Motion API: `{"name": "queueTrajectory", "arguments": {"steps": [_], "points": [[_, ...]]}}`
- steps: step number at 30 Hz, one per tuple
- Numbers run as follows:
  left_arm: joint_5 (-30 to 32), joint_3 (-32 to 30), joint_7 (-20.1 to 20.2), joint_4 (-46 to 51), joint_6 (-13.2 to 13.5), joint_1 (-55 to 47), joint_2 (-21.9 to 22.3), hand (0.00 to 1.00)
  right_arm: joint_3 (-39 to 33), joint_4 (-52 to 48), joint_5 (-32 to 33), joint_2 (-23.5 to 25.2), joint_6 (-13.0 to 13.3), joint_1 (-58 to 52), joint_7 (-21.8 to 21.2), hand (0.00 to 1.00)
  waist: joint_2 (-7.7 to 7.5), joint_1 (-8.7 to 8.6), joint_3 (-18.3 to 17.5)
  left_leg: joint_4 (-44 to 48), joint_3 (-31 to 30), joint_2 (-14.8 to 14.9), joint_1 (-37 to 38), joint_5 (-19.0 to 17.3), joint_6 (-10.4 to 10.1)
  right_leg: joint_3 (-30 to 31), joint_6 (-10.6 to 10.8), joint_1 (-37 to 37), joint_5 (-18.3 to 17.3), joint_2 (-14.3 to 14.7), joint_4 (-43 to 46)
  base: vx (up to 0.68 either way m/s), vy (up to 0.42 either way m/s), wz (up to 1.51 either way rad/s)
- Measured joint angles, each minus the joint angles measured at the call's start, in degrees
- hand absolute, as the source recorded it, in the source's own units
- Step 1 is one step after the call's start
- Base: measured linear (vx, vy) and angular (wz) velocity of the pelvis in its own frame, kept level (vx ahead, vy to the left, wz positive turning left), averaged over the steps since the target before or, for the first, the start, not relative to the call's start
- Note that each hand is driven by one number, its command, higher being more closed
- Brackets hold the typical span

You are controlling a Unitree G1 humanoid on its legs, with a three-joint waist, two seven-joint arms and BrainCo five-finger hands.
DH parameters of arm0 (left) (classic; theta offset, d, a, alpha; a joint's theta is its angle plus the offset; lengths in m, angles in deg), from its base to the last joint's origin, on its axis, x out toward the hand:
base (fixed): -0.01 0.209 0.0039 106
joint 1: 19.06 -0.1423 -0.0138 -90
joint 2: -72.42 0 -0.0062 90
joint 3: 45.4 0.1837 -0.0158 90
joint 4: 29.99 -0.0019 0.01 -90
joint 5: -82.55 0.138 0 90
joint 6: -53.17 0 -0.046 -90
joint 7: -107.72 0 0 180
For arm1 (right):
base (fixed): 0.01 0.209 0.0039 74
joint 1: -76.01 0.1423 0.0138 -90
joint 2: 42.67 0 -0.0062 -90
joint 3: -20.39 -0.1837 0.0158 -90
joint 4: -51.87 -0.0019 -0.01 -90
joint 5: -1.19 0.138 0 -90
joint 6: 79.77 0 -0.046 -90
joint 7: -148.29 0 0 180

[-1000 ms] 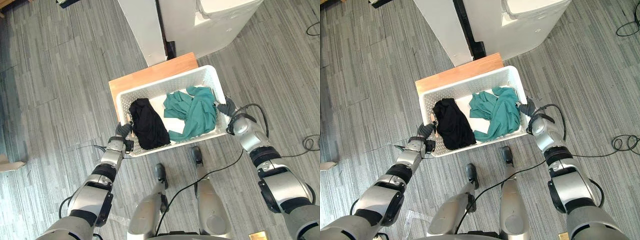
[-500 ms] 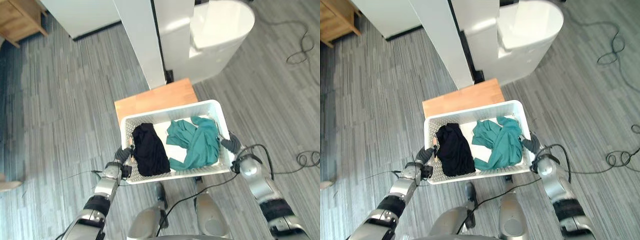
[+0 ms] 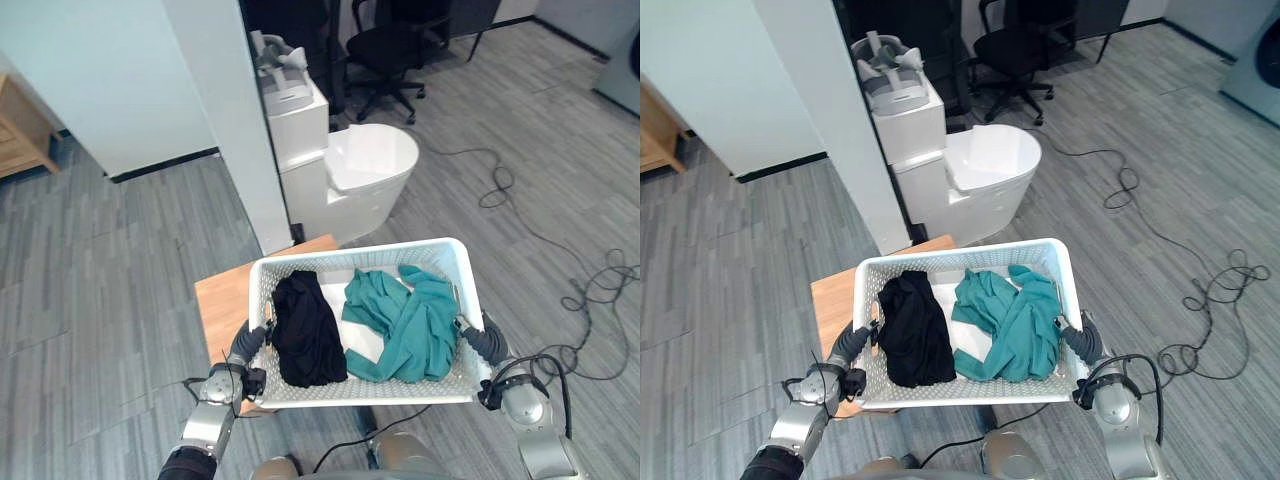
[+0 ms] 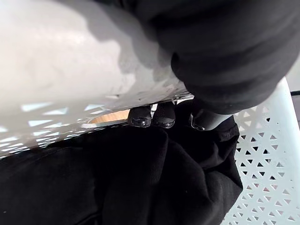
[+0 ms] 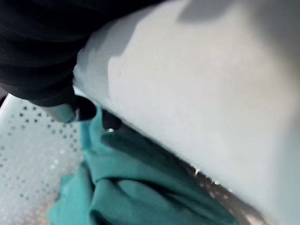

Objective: Pick up the laundry basket with both hands and put the clothes into the washing machine.

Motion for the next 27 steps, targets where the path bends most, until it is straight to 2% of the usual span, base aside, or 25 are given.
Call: {"name": "queueTrajectory", "arguments": {"steps": [1,2,3,4,5,6,7,8,9,10,11,13,15,16,17,18,19,20,21,22,23,24,25,26,27], "points": [[-0.01,-0.01,-0.02,0.18,0.0,-0.54,0.15,1.0,0.09,0.31,-0.02,0.03,-0.03,0.11,-0.01,1.0,0.05,0.17,0.03,2.44,-2.07,-0.29,-0.62,0.84,0.42,1.16,-0.09,0.35,-0.07,0.43,0.4,0.02,0.009,-1.08],[-0.09,-0.04,-0.06,1.74,0.0,-2.1,0.31,1.0,0.16,0.71,-0.07,-0.03,-0.05,0.28,-0.01,1.0,0.19,1.03,-0.04,4.84,-6.91,-2.18,-1.48,0.04,0.03,4.0,-0.19,0.79,0.0,1.29,0.53,0.01,0.093,-1.44],[-0.32,-0.51,-0.26,5.17,0.01,-4.42,0.42,1.0,0.29,0.77,-0.07,-0.18,-0.06,1.12,0.0,1.0,0.14,1.59,0.01,4.23,-12.92,-6.25,-1.19,-2.6,-0.95,8.26,0.39,0.36,0.36,2.72,0.51,-0.02,0.135,-1.67],[-0.6,-1.04,-0.37,7.06,0.01,-5.57,0.46,1.0,0.67,0.9,-0.06,-0.39,-0.05,1.92,0.0,1.0,0.58,2.21,-0.14,2.94,-15.67,-8.4,-0.9,-4.06,-1.86,10.91,0.44,0.27,0.63,3.45,0.15,-0.12,0.242,-2.28],[-1.04,-2.6,-0.5,10.43,0.03,-7.35,0.57,1.0,2.1,2.06,0.06,-1.41,0.33,4.33,0.04,1.0,0.47,3.32,-0.11,-2.38,-18.61,-11.67,0.9,-5.66,-1.64,16.71,1.57,0.09,2.58,4.84,-1.56,-0.14,0.225,-2.14],[-1.37,-3.37,-0.75,11.33,0.14,-7.83,0.54,1.0,3.11,3.15,0.09,-1.79,0.55,6.01,0.06,1.0,0.4,3.26,-0.13,-5.23,-16.68,-11.28,1.93,-6.84,0.76,19.21,2.33,0.13,3.68,5.38,-2.96,-0.2,0.266,-1.95],[-1.75,-3.67,-1.02,11.36,0.19,-7.66,0.62,1.0,3.36,3.4,0.1,-1.85,0.73,6.66,0.07,1.0,0.52,3.07,-0.28,-7.46,-15.48,-10.91,2.89,-7.77,1.21,20.12,2.53,-0.01,4.34,5.42,-4.03,-0.15,0.171,-1.1],[-1.79,-3.81,-1.44,11.41,0.28,-6.76,0.82,1.0,2.99,3.36,0.2,-1.75,1.19,7.28,0.31,1.0,0.94,1.83,-0.55,-12.23,-13.4,-10.81,3.93,-10.28,2.44,21.15,3.28,-1.01,5.39,5.32,-6.32,-0.23,0.233,-0.86],[-1.78,-4.04,-1.5,11.22,0.23,-5.51,0.43,1.0,2.58,3.76,0.2,-0.48,1.23,7.33,0.36,1.0,-1.02,1.17,-0.15,-14.2,-11.31,-11.94,3.86,-9.86,1.96,22.61,3.89,-1.65,6.45,3.3,-8.59,-0.16,0.15,-0.76],[-1.7,-4.01,-1.46,11.19,0.14,-5.31,0.3,1.0,2.13,3.76,0.23,0.05,1.23,6.77,0.36,1.0,-1.71,0.92,-0.22,-15.34,-10.42,-12.72,3.99,-9.08,2.56,23.11,4.2,-1.75,6.67,2.23,-9.73,-0.19,0.172,-0.63],[-1.04,-3.45,-1.28,11.19,0.13,-5.3,0.1,1.0,1.07,3.3,0.56,1.04,1.25,4.73,0.36,1.0,-2.69,-0.25,-0.55,-17.62,-9.27,-14.07,4.29,-7.83,3.39,23.26,4.33,-2.32,6.72,0.45,-10.91,-0.08,0.097,-0.34],[0.57,-2.25,-0.95,11.19,0.12,-4.71,-0.45,1.0,-0.43,2.42,1.17,2.52,1.21,1.42,0.4,1.0,-3.59,-1.72,-0.84,-20.01,-7.04,-15.8,4.09,-6.19,4.62,23.98,4.67,-4.22,6.46,-0.96,-10.69,-0.05,0.094,-0.38],[1.25,-2.2,-0.92,11.19,0.08,-4.56,-0.8,1.0,-0.46,2.42,1.3,3.09,1.21,0.61,0.4,1.0,-3.95,-1.92,-1.05,-20.21,-3.95,-16.22,3.83,-5.94,5.03,24.07,4.38,-5.89,6.63,-1.25,-10.8,0.0,0.068,-0.89],[2.38,-2.25,-0.96,11.18,-0.11,-4.3,-0.71,1.0,-0.62,2.43,1.24,4.29,1.09,-0.62,0.45,1.0,-4.06,-1.65,-1.08,-19.55,0.35,-16.06,4.35,-6.12,5.32,18.95,-1.42,-7.63,8.82,-1.68,-10.34,0.03,0.055,-1.35],[2.54,-2.73,-0.96,11.18,-0.18,-4.34,-0.85,1.0,-0.57,2.43,1.14,5.32,0.92,-0.8,0.48,1.0,-4.07,-1.44,-1.08,-19.44,3.12,-15.5,5.11,-6.15,5.37,13.28,-6.15,-9.08,10.86,-1.44,-8.12,0.05,0.039,-1.39],[2.82,-3.33,-0.94,11.18,-0.35,-4.36,-0.79,1.0,-0.36,2.55,1.12,5.99,0.84,-0.91,0.48,1.0,-3.94,-1.53,-1.02,-19.16,4.86,-14.71,5.66,-6.25,5.55,9.3,-6.49,-9.58,11.24,-0.9,-6.27,0.06,0.01,-1.21],[2.93,-4.93,-0.64,11.25,-0.43,-4.61,-0.58,1.0,0.36,3.19,0.98,6.85,0.78,-0.83,0.54,1.0,-4.03,-1.08,-1.05,-18.64,8.0,-13.73,7.25,-6.58,6.05,-0.46,-10.1,-10.26,10.22,-0.29,-2.62,0.06,0.008,-1.09],[2.93,-5.46,-0.53,11.32,-0.41,-4.76,-0.57,1.0,0.79,3.34,0.91,7.01,0.78,-0.75,0.59,1.0,-4.4,-0.91,-1.1,-17.96,9.29,-13.73,7.95,-6.75,6.25,-4.77,-12.55,-10.32,9.57,-0.1,-1.33,0.05,0.035,-1.49],[2.93,-7.12,-0.42,11.34,-0.41,-5.06,-0.2,1.0,1.88,3.95,0.56,7.16,0.79,-0.27,0.79,1.0,-5.06,-0.34,-1.2,-15.9,9.96,-13.79,7.59,-7.07,6.72,-4.97,-15.94,-9.21,12.22,1.22,-2.08,-0.01,0.038,-1.37],[2.89,-8.0,-0.42,11.42,-0.3,-5.39,-0.43,1.0,2.47,4.21,0.49,7.26,0.82,0.9,0.88,1.0,-5.29,0.61,-1.42,-17.3,8.27,-13.66,7.93,-6.83,7.24,-3.1,-14.75,-8.08,14.72,2.05,-4.51,-0.04,-0.011,-1.85],[2.66,-9.07,-0.37,11.63,0.55,-5.89,0.29,1.0,2.79,4.88,0.11,6.91,1.02,3.22,0.74,1.0,-4.05,1.41,-1.36,-20.41,9.51,-11.61,9.9,-8.4,7.69,-6.07,-13.86,-9.35,9.56,3.75,0.8,-0.01,-0.031,-1.37],[2.18,-9.05,-0.44,10.99,0.66,-5.15,0.41,1.0,2.77,5.76,0.02,7.07,0.99,4.74,0.77,1.0,-4.38,0.9,-1.24,-19.95,10.6,-11.34,10.16,-8.23,7.41,-9.36,-9.32,-12.01,2.76,2.12,9.26,0.05,-0.02,-1.09],[2.1,-8.69,-0.49,10.78,0.61,-4.69,1.32,1.0,1.92,7.07,0.02,6.26,0.95,5.85,0.91,1.0,-3.45,0.77,-0.87,-19.79,11.25,-10.17,10.28,-8.34,7.18,-12.17,-5.87,-12.78,-2.71,-0.25,16.48,0.09,0.046,-0.57],[1.91,-7.99,-0.51,10.73,0.58,-4.9,1.78,1.0,1.67,7.53,-0.01,5.22,0.81,6.05,0.92,1.0,-3.1,1.21,-0.89,-19.94,12.01,-9.75,10.68,-8.16,6.87,-12.9,-1.83,-11.12,-4.76,-2.66,16.67,0.08,0.04,-0.47],[1.53,-7.7,-0.53,10.68,0.58,-5.11,1.67,1.0,1.72,7.48,-0.05,4.93,0.83,6.02,0.92,1.0,-3.2,1.26,-0.95,-20.07,12.08,-9.77,10.7,-8.15,6.79,-12.49,-0.94,-9.52,-4.49,-4.11,14.54,0.06,0.011,-0.36]]}}
